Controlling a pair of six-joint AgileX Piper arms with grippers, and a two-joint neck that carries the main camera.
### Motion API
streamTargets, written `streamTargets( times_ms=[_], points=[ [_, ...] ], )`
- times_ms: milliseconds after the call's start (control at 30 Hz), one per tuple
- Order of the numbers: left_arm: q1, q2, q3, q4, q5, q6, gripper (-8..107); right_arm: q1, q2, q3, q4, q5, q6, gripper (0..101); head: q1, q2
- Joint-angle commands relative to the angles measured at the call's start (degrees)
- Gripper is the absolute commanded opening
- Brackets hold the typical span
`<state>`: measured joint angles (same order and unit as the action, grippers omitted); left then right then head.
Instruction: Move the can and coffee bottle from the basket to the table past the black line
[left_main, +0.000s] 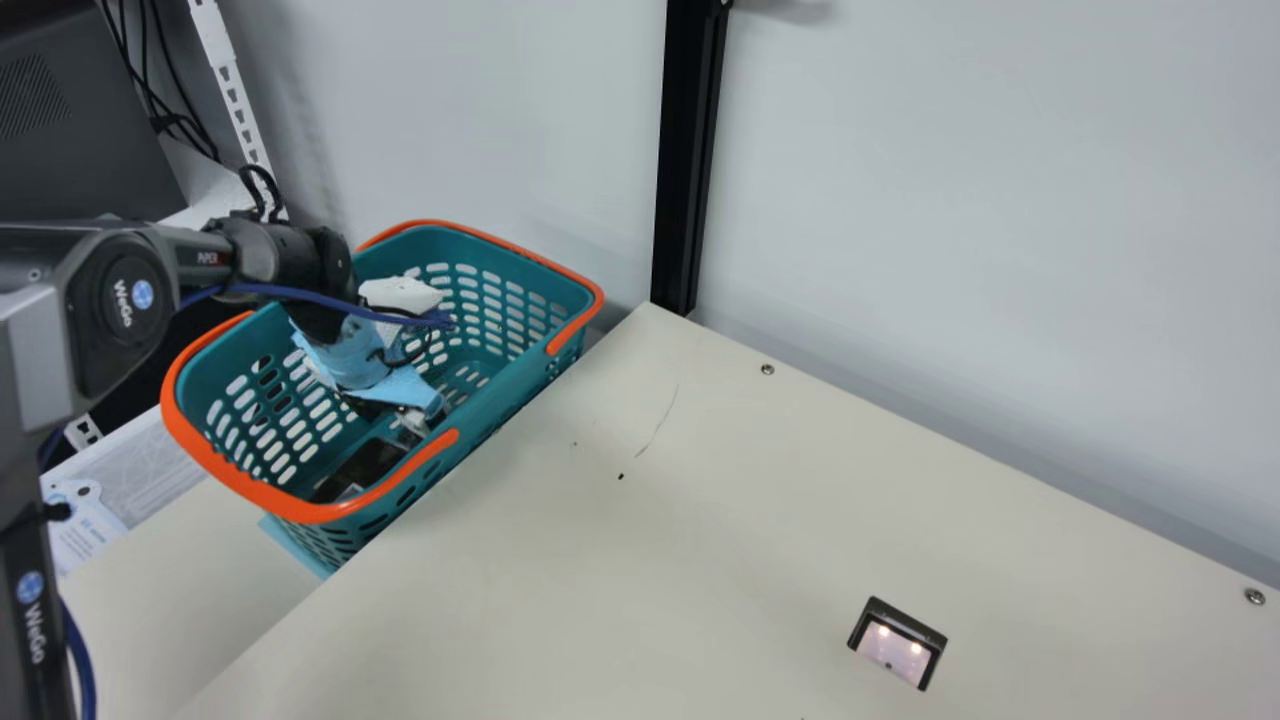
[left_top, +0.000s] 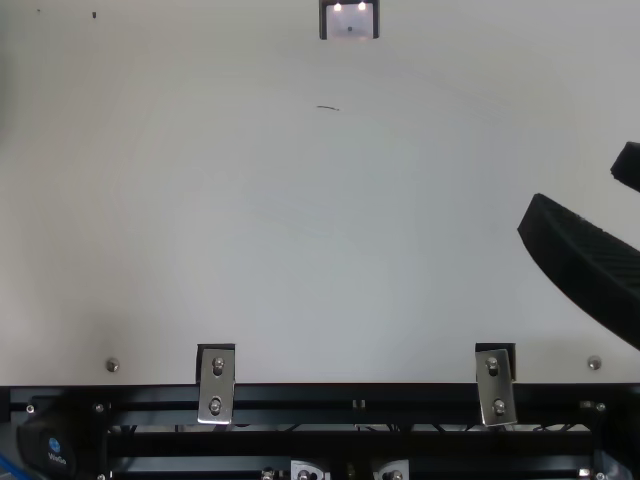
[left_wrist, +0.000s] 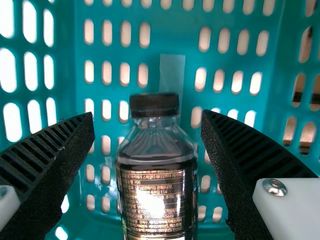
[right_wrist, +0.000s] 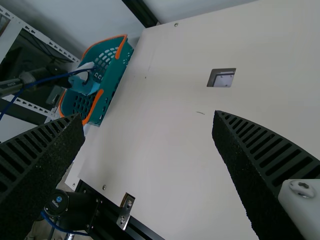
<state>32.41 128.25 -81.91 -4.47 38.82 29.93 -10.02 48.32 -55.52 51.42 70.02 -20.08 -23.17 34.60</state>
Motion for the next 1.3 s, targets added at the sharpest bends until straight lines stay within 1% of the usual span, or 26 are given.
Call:
streamTargets(
  times_ms=[0,333,767,800,833,867,933,1100,1167,1267],
  points=[
    [0.1,0.5,0.3,0.4,-0.1,-0.2,90,0.0,0.0,0.0,0.0,0.0,0.0,101,-1.8,1.2],
    [0.5,2.0,2.2,1.7,-0.7,-0.2,90,0.0,0.0,0.0,0.0,0.0,0.0,101,-1.8,1.2],
    [0.5,3.4,3.1,2.0,-1.3,-0.4,90,0.0,0.0,0.0,0.0,0.0,0.0,101,-1.8,1.2],
    [0.5,3.4,3.1,1.9,-1.3,-0.4,50,0.0,0.0,0.0,0.0,0.0,0.0,101,-1.8,1.2],
    [0.5,3.4,3.2,1.7,-1.3,-0.4,28,0.0,0.0,0.0,0.0,0.0,0.0,101,-1.8,1.2],
    [0.5,3.4,3.3,1.6,-1.4,-0.5,10,0.0,0.0,0.0,0.0,0.0,0.0,101,-1.8,1.2],
    [0.5,3.1,3.3,1.5,-2.0,-0.9,10,0.0,0.0,0.0,0.0,0.0,0.0,101,-1.8,1.2],
    [0.4,-0.6,4.3,0.8,-6.7,-1.1,10,0.0,0.0,0.0,0.0,0.0,0.0,101,-1.8,1.2],
    [0.4,-3.5,5.1,-1.1,-8.7,-0.3,10,0.0,0.0,0.0,0.0,0.0,0.0,101,-1.8,1.2],
    [0.1,-8.4,6.2,-6.3,-11.6,2.7,10,0.0,0.0,0.0,0.0,0.0,0.0,101,-1.8,1.2]
  ],
)
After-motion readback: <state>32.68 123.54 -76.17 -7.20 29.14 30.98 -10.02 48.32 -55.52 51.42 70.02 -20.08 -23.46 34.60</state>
